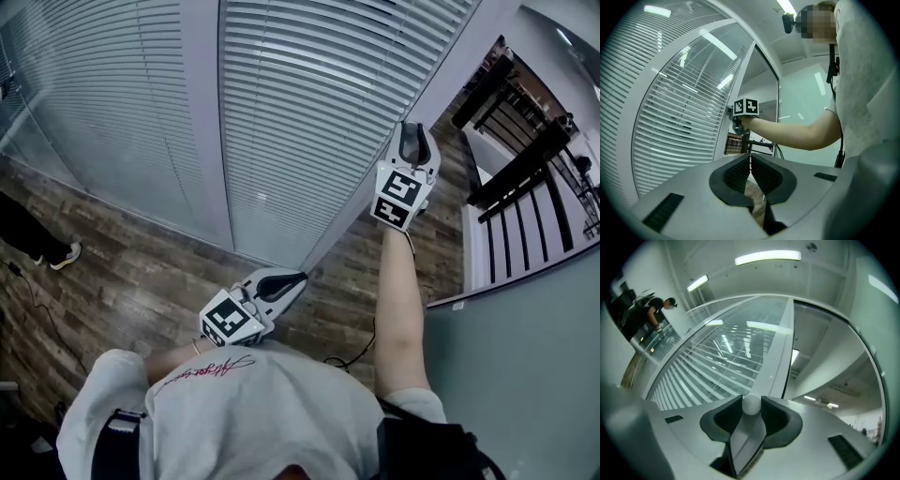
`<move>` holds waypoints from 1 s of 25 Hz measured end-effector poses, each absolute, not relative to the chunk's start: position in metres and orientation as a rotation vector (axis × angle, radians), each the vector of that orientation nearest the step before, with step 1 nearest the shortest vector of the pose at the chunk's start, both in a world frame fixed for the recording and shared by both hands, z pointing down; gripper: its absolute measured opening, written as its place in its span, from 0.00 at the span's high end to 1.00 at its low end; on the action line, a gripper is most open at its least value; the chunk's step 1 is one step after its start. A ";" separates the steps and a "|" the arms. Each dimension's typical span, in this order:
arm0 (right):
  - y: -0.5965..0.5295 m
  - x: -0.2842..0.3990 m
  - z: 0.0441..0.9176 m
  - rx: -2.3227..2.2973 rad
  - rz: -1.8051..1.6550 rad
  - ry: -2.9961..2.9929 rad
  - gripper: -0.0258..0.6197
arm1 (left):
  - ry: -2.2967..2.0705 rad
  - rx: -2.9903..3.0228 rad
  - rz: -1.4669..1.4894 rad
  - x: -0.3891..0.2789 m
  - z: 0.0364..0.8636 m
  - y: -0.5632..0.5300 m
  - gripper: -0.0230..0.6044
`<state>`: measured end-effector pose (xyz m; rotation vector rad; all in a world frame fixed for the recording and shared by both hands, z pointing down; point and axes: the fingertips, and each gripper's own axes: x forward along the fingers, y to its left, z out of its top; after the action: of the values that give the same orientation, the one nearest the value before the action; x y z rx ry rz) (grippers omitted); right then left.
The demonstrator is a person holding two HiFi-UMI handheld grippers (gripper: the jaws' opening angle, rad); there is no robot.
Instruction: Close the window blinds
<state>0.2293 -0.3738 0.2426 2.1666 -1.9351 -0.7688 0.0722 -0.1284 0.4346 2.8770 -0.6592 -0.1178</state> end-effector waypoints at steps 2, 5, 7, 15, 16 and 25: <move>-0.373 0.226 0.243 2.029 -0.911 -1.825 0.76 | -0.667 2.878 -0.120 0.070 0.434 -0.129 0.93; -0.373 0.225 0.246 1.778 -1.079 -1.698 0.76 | -0.674 2.878 -0.117 0.069 0.435 -0.130 0.93; -0.373 0.223 0.249 1.625 -1.153 -1.620 0.76 | -0.672 2.876 -0.116 0.069 0.436 -0.129 0.93; -0.378 0.223 0.257 1.178 -1.284 -1.354 0.76 | -0.639 2.875 -0.123 0.076 0.434 -0.124 0.93; -0.378 0.223 0.258 1.149 -1.290 -1.333 0.76 | -0.636 2.872 -0.122 0.076 0.435 -0.123 0.93; -0.379 0.225 0.262 0.940 -1.356 -1.209 0.76 | -0.622 2.881 -0.119 0.086 0.436 -0.115 0.93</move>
<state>0.2251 -0.3789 0.2624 0.9398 -1.2094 -1.3561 0.0855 -0.1151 0.4363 2.8806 -0.6217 -0.1187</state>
